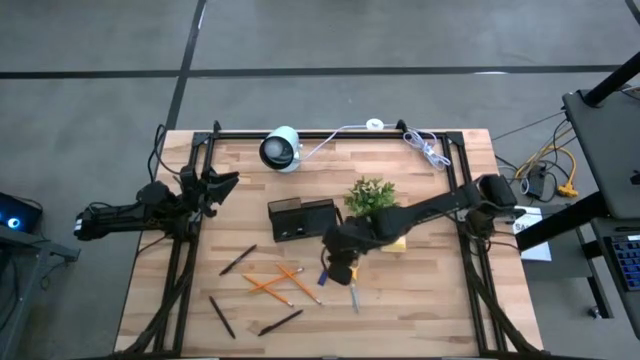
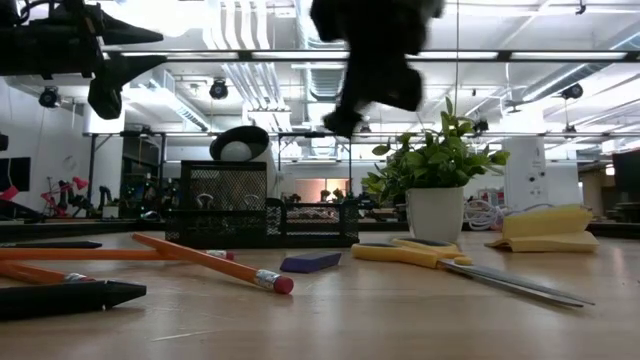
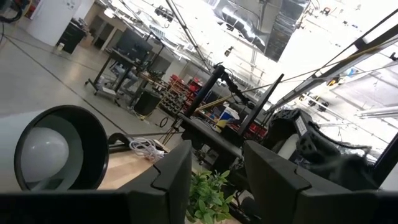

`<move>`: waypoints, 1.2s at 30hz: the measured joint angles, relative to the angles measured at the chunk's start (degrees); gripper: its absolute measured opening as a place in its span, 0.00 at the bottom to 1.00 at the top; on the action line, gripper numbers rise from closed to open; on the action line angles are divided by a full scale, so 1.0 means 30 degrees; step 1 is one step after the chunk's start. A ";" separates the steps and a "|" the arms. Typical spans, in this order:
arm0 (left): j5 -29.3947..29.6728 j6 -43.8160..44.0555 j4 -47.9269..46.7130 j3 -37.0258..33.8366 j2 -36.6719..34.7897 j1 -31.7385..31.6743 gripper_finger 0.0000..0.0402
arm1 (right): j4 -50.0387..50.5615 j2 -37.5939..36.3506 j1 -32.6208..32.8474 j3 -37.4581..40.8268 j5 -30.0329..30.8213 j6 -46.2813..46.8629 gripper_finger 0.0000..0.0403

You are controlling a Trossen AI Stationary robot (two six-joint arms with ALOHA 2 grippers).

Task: Pick and place office supplies into organizer
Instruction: Put the binder clip in the black desk organizer

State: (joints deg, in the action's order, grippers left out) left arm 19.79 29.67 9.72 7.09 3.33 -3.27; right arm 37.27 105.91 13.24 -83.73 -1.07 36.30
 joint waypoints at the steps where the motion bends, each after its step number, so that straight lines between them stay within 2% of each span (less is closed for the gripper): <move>1: 0.0000 -0.0007 0.0000 0.0000 0.0000 -0.0001 0.33 | -0.0683 0.0000 -0.0160 -0.0085 0.0011 -0.0297 0.02; 7: 0.0058 -0.0010 0.0010 0.0000 0.0003 0.0002 0.33 | -0.5137 0.0196 -0.0964 -0.0101 0.0031 -0.1417 0.02; 15: 0.0066 -0.0144 -0.0013 -0.0007 0.0000 0.0005 0.33 | -0.8132 0.0364 -0.1801 -0.0073 0.0366 -0.3540 0.02; 28: 0.0583 -0.0168 -0.0002 -0.0086 0.0054 0.0003 0.33 | -0.8301 0.0364 -0.3904 -0.0188 0.0319 -0.7797 0.02; 36: 0.0596 -0.0042 -0.0007 -0.0335 0.0097 0.0007 0.33 | -1.2206 0.0364 -0.4120 -0.0078 -0.0230 -0.8734 0.02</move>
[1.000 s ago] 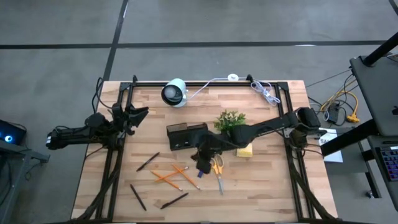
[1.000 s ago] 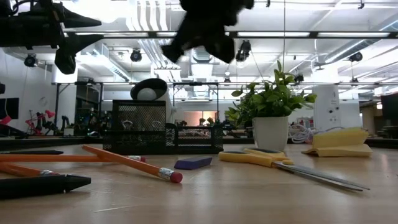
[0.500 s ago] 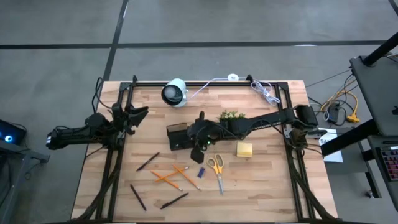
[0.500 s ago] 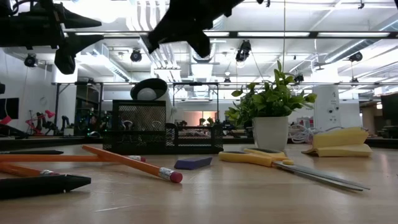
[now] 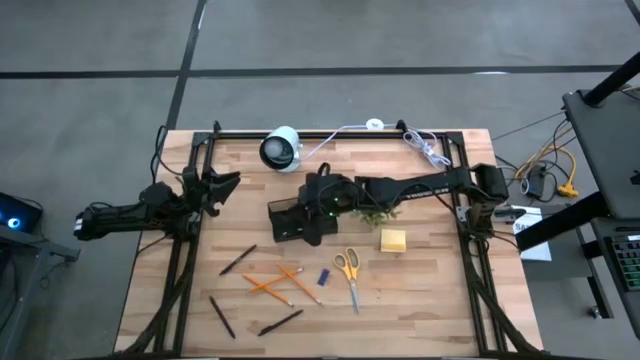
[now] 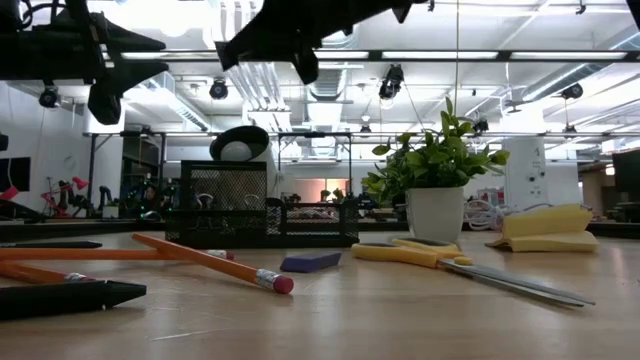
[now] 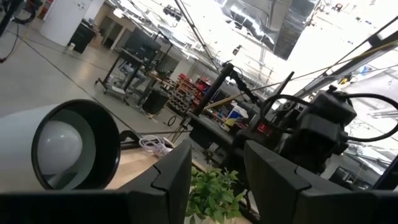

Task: Pick and place office supplies into organizer
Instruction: Put the binder clip in the black desk organizer

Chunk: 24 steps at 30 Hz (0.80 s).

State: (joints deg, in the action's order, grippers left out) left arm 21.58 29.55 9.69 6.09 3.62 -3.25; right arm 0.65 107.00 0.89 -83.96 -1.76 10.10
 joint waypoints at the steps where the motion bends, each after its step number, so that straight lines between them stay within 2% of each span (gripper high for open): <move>1: 0.0033 -0.0018 0.0006 0.0000 -0.0002 -0.0001 0.33 | -0.0349 0.0000 -0.0015 0.0031 0.0073 -0.0104 0.02; 9: 0.0500 -0.0059 0.0045 0.0000 0.0011 -0.0002 0.33 | -0.1246 0.0473 -0.0015 0.0445 0.1075 -0.1763 0.02; 13: 0.0675 -0.0077 0.0075 0.0000 0.0025 -0.0007 0.33 | -0.1429 0.1941 -0.0065 -0.0114 -0.0230 -0.2793 0.02; 18: 0.0942 -0.0016 0.0102 0.0000 -0.0097 -0.0007 0.33 | 0.0739 0.3420 -0.0007 -0.1426 -0.0144 -0.2338 0.02; 24: 0.0920 -0.0009 0.0101 0.0007 -0.0120 -0.0007 0.33 | 0.3535 0.4405 -0.0029 -0.3103 0.0144 -0.3489 0.02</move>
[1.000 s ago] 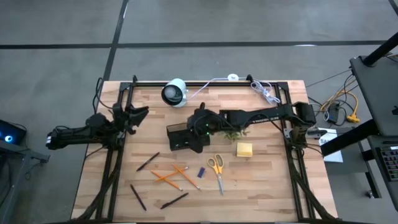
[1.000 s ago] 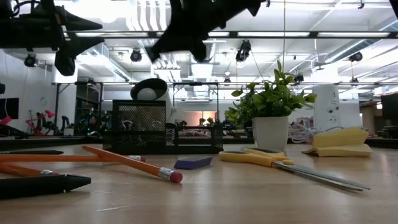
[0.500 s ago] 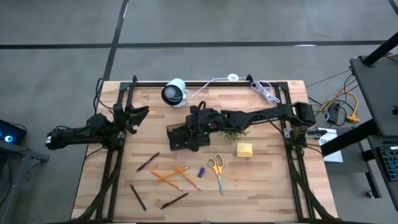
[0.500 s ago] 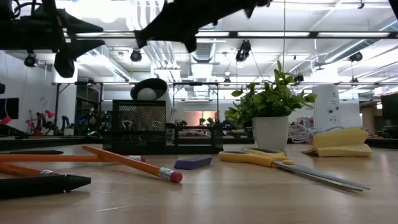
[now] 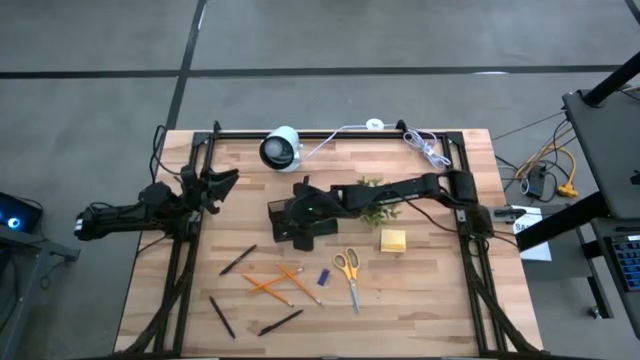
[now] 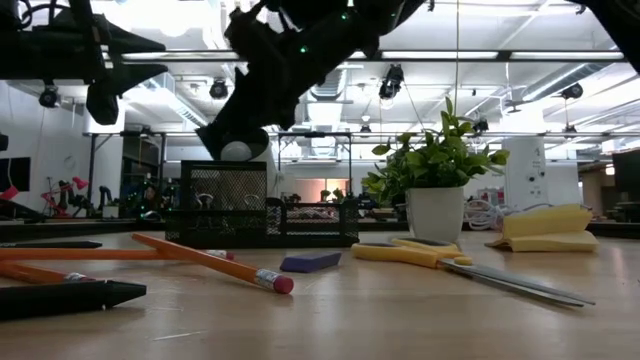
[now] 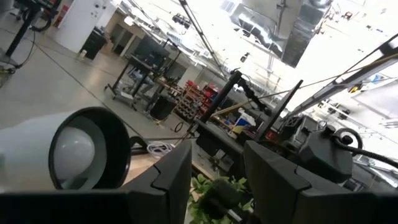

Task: Pick and place office supplies into organizer
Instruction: Put the binder clip in the black desk organizer

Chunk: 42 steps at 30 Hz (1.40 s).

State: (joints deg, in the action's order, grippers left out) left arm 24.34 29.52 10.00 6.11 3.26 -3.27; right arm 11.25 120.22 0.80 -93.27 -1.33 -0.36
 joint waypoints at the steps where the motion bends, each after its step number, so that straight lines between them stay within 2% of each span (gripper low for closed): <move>1: 0.0029 0.0000 -0.0005 0.0000 -0.0006 0.0000 0.33 | 0.0588 0.0187 0.0000 -0.0235 -0.0015 -0.0290 0.02; 10: 0.0007 -0.0036 -0.0071 0.0000 0.0001 0.0000 0.33 | 0.2348 0.2497 0.0015 -0.2535 0.0027 -0.1622 0.02; 19: -0.0007 -0.0001 -0.0051 0.0000 0.0009 0.0000 0.33 | 0.5113 0.2808 -0.0049 -0.4394 0.0989 -0.2911 0.02; 42: -0.0007 0.0022 -0.0091 0.0000 0.0023 0.0000 0.33 | 0.5774 0.3624 -0.0015 -0.3943 0.0919 -0.3516 0.03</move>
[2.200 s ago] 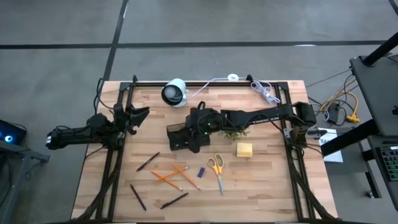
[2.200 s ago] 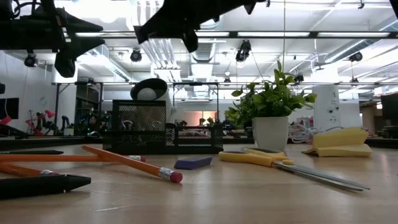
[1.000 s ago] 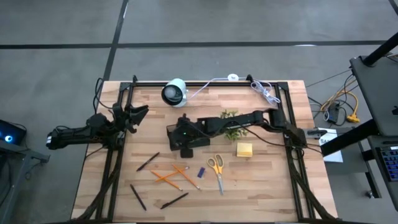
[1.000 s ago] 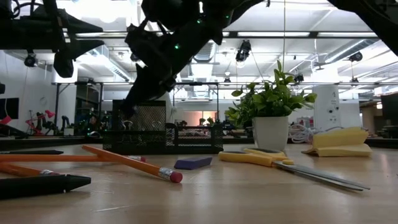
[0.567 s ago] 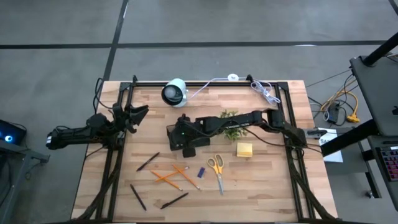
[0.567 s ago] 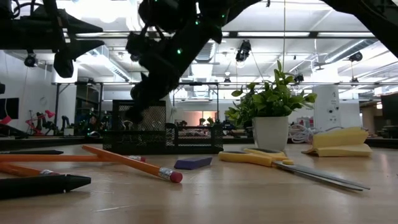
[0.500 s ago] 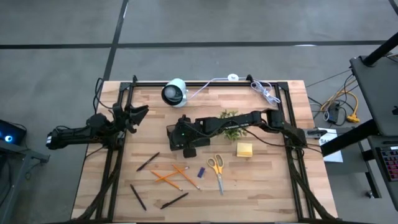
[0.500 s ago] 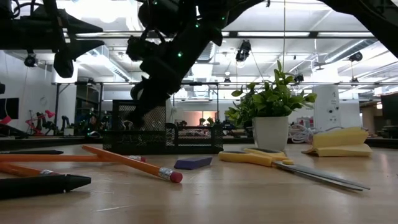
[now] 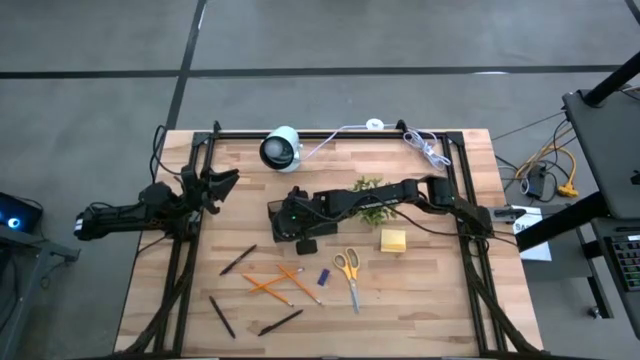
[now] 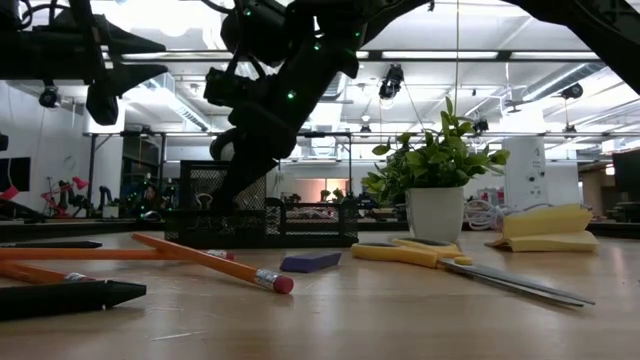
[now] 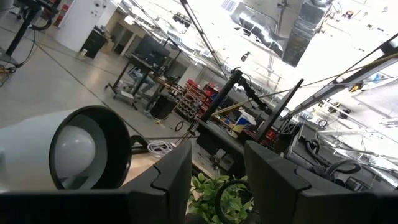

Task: Pick and place office supplies into organizer
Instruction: Put the binder clip in the black desk organizer, then put the yellow sticky notes in the black desk organizer

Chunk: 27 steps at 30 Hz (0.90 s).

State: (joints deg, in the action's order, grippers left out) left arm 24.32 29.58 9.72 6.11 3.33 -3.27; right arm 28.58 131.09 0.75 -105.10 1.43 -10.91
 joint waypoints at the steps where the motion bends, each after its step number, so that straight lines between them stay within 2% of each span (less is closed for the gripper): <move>1: 0.0000 0.0000 0.0002 0.0000 -0.0004 0.0000 0.33 | 0.0000 0.0000 0.0000 0.0000 0.0000 0.0076 0.03; 21: 0.0000 0.0000 0.0020 0.0007 -0.0007 0.0000 0.33 | 0.0541 -0.0068 0.0036 -0.0002 0.0095 0.1459 0.20; 27: -0.0002 0.0000 0.0012 0.0007 -0.0007 0.0006 0.33 | 0.1441 -0.0290 0.0036 -0.0934 0.0095 0.1659 0.22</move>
State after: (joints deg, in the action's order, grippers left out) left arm 24.31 29.58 9.76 6.13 3.31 -3.25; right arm 32.90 130.22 0.86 -107.90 1.72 -5.93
